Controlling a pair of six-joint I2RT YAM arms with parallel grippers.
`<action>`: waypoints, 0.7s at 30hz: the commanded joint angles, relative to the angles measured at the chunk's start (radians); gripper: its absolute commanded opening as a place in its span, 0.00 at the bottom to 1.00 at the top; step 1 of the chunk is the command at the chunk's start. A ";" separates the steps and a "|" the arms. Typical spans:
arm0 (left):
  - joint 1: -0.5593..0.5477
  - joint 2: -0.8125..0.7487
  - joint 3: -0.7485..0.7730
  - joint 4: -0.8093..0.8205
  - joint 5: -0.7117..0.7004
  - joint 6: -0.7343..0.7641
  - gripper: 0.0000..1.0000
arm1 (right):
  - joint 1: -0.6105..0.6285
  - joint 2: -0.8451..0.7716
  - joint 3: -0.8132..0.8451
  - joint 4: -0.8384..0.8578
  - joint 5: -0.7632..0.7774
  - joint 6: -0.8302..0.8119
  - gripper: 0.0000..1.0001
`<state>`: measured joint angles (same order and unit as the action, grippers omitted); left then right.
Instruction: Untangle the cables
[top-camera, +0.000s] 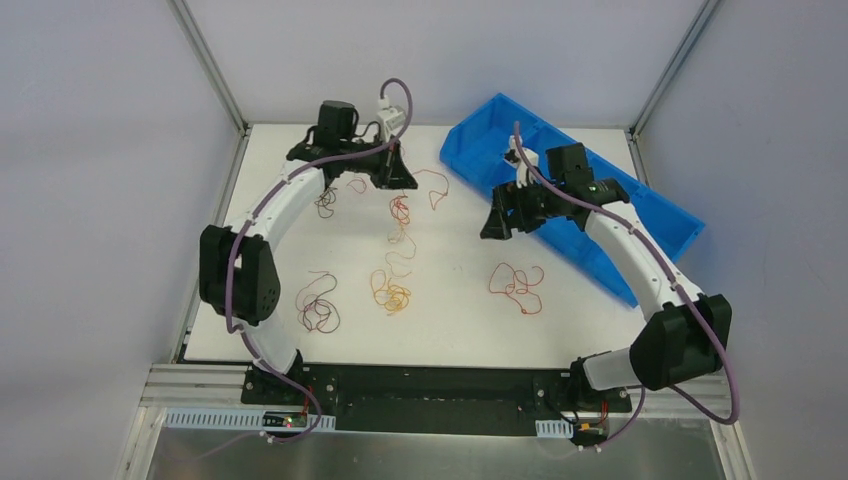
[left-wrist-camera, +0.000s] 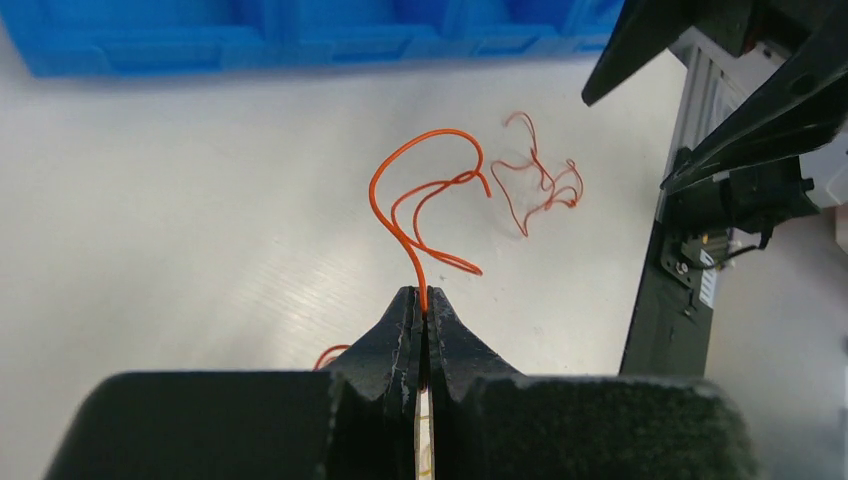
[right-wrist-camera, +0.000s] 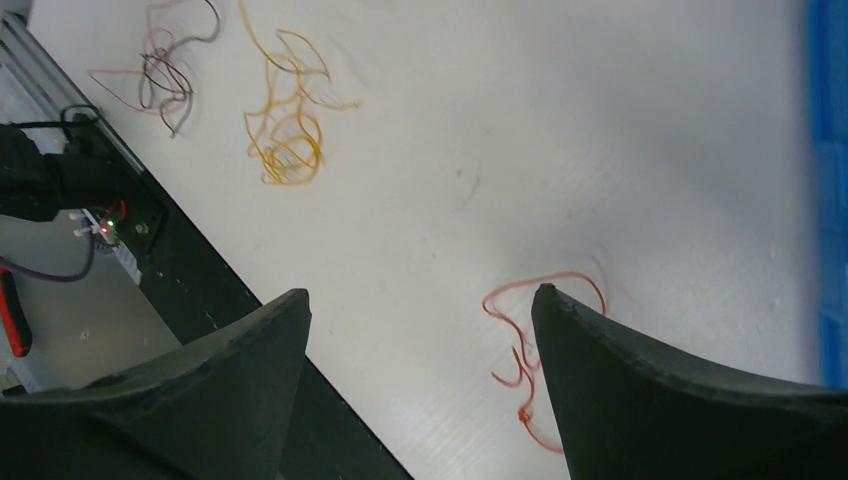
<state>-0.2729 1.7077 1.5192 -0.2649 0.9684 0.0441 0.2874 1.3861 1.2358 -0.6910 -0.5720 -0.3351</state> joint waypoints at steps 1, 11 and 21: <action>-0.080 0.033 -0.040 0.032 0.070 0.066 0.00 | 0.060 0.067 0.068 0.161 -0.063 0.099 0.86; -0.149 0.081 -0.010 0.033 0.162 0.057 0.00 | 0.191 0.203 0.091 0.372 -0.039 0.069 0.81; -0.022 -0.013 -0.153 0.026 -0.018 0.000 0.57 | 0.163 0.192 0.062 0.359 0.010 0.086 0.00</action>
<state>-0.3904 1.7756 1.4471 -0.2562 1.0557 0.0601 0.4706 1.6287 1.2915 -0.3515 -0.5762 -0.2531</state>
